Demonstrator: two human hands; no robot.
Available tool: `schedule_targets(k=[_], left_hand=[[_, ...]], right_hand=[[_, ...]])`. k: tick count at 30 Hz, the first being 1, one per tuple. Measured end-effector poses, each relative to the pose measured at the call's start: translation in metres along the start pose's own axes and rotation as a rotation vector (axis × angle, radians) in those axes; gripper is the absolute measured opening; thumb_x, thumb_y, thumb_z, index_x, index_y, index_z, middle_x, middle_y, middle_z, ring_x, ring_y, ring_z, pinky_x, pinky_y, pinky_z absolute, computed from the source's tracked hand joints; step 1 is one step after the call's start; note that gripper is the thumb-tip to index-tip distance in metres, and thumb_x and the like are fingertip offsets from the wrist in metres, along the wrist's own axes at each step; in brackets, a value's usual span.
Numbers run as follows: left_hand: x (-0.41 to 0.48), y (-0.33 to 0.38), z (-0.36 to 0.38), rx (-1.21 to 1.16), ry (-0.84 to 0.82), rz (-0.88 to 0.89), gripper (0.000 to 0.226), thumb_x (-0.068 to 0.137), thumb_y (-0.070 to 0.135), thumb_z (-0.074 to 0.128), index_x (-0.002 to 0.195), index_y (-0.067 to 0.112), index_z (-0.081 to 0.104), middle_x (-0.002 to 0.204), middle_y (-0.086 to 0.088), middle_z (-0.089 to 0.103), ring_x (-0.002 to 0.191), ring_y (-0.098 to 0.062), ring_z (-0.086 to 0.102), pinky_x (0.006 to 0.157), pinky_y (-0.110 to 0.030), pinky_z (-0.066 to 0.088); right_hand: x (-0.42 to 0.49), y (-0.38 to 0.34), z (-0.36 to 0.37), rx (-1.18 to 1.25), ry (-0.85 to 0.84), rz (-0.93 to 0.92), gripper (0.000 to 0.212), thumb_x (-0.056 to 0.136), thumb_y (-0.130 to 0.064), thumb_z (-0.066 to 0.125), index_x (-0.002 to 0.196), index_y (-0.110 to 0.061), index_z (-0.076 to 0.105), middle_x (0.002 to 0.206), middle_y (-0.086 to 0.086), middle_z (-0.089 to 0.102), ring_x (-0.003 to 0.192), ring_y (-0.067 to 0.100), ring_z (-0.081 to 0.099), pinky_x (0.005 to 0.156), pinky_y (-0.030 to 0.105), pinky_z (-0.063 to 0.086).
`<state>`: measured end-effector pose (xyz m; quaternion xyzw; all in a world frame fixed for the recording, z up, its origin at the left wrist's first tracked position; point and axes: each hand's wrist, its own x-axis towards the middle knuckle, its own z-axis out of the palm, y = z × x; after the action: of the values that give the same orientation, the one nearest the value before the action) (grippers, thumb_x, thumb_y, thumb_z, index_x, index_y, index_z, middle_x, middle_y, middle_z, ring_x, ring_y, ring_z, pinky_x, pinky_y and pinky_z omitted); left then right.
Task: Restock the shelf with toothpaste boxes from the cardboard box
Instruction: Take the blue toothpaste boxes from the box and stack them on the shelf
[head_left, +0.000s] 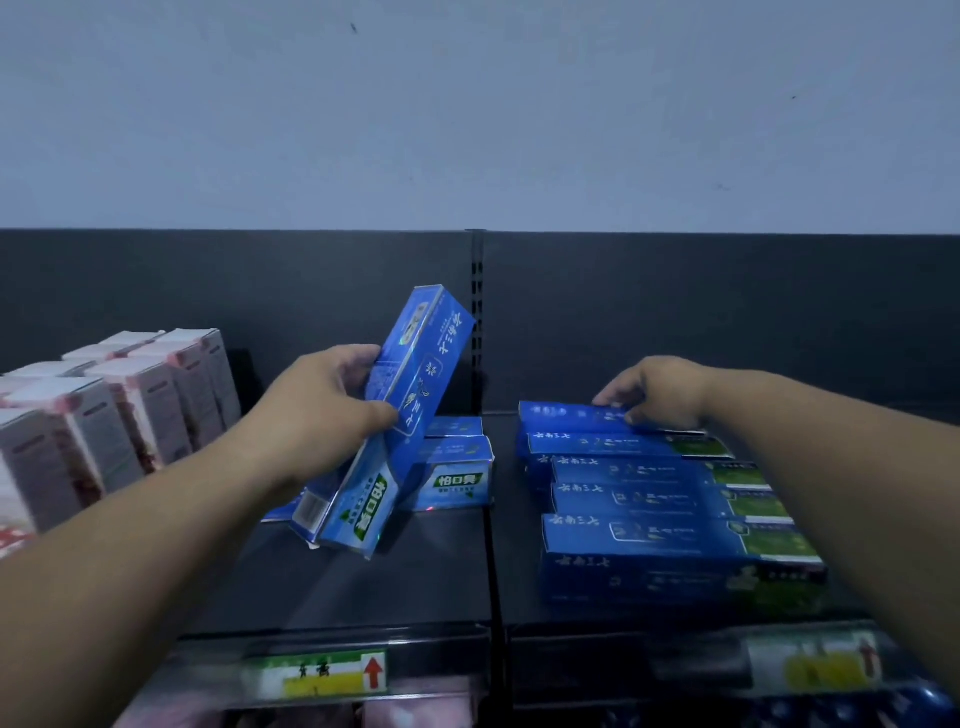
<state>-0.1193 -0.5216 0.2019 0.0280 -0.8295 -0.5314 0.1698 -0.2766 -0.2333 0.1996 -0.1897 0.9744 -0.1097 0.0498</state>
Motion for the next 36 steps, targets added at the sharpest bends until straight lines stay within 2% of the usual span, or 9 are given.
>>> schedule_targets(k=[3,7,11,14,18,21,27,31,36], left_hand=[[-0.002,-0.002,0.000,0.016,0.001,-0.007,0.049,0.080,-0.010,0.063,0.117,0.022,0.061,0.093,0.014,0.074,0.078,-0.001,0.070,0.066,-0.023,0.053],[-0.007,0.000,-0.003,0.042,-0.004,0.001,0.054,0.081,-0.009,0.062,0.128,0.018,0.058,0.103,0.010,0.072,0.085,-0.004,0.069,0.075,-0.028,0.054],[-0.015,0.003,-0.016,0.133,-0.075,0.057,0.056,0.081,-0.006,0.065,0.127,0.024,0.058,0.105,0.015,0.071,0.094,-0.001,0.067,0.092,-0.033,0.052],[-0.020,0.002,-0.031,0.172,-0.198,0.081,0.061,0.083,-0.003,0.066,0.134,0.028,0.053,0.115,0.012,0.068,0.100,-0.009,0.068,0.093,-0.039,0.053],[-0.028,-0.003,-0.051,0.143,-0.281,0.115,0.062,0.084,-0.003,0.066,0.134,0.030,0.051,0.117,0.008,0.068,0.103,-0.014,0.067,0.093,-0.040,0.053],[-0.036,-0.010,-0.061,0.049,-0.287,0.120,0.060,0.084,-0.002,0.067,0.133,0.028,0.052,0.119,0.004,0.068,0.105,-0.015,0.067,0.092,-0.036,0.053],[-0.042,-0.011,-0.077,0.136,-0.086,0.184,0.048,0.090,0.010,0.064,0.131,0.032,0.053,0.124,0.010,0.063,0.111,-0.005,0.060,0.094,-0.030,0.051],[-0.051,-0.001,-0.087,0.247,0.005,0.244,0.035,0.092,0.023,0.061,0.121,0.042,0.056,0.104,0.021,0.060,0.092,0.007,0.056,0.074,-0.017,0.044],[-0.054,-0.012,-0.081,0.369,-0.073,0.250,0.055,0.082,0.039,0.070,0.134,0.035,0.051,0.123,0.019,0.057,0.108,0.000,0.055,0.097,-0.023,0.043]], right_hand=[[-0.002,-0.002,0.001,0.083,0.015,0.016,0.034,0.093,-0.009,0.061,0.123,-0.023,0.066,0.107,-0.001,0.067,0.103,0.015,0.060,0.098,0.026,0.043],[-0.011,-0.019,-0.005,0.144,0.150,-0.041,0.029,0.093,-0.018,0.063,0.122,-0.023,0.067,0.108,-0.002,0.069,0.101,0.014,0.063,0.089,0.020,0.043],[-0.030,-0.066,-0.009,0.384,0.258,-0.171,0.045,0.083,-0.032,0.075,0.126,-0.028,0.061,0.112,-0.008,0.067,0.099,0.007,0.063,0.087,0.017,0.043],[-0.049,-0.111,-0.009,0.673,0.155,-0.236,0.059,0.081,-0.041,0.075,0.134,-0.035,0.049,0.116,-0.010,0.064,0.100,0.012,0.067,0.083,0.026,0.054],[-0.062,-0.148,-0.001,0.928,-0.016,-0.257,0.031,0.090,-0.043,0.063,0.117,-0.027,0.060,0.104,-0.002,0.074,0.091,0.022,0.072,0.081,0.033,0.057],[-0.065,-0.163,0.004,1.037,-0.039,-0.283,0.030,0.091,-0.037,0.064,0.119,-0.026,0.059,0.101,0.000,0.074,0.087,0.018,0.072,0.082,0.033,0.057],[-0.068,-0.201,-0.003,1.013,0.248,-0.233,0.042,0.079,-0.037,0.078,0.108,-0.013,0.060,0.083,0.003,0.074,0.064,0.015,0.067,0.057,0.029,0.053],[-0.071,-0.216,-0.007,0.920,0.372,-0.167,0.037,0.076,-0.038,0.080,0.092,-0.013,0.057,0.072,0.003,0.070,0.050,0.013,0.060,0.050,0.027,0.050],[-0.071,-0.225,-0.001,0.862,0.438,-0.077,0.032,0.080,-0.031,0.074,0.069,-0.013,0.049,0.065,0.006,0.062,0.052,0.018,0.053,0.054,0.033,0.055]])
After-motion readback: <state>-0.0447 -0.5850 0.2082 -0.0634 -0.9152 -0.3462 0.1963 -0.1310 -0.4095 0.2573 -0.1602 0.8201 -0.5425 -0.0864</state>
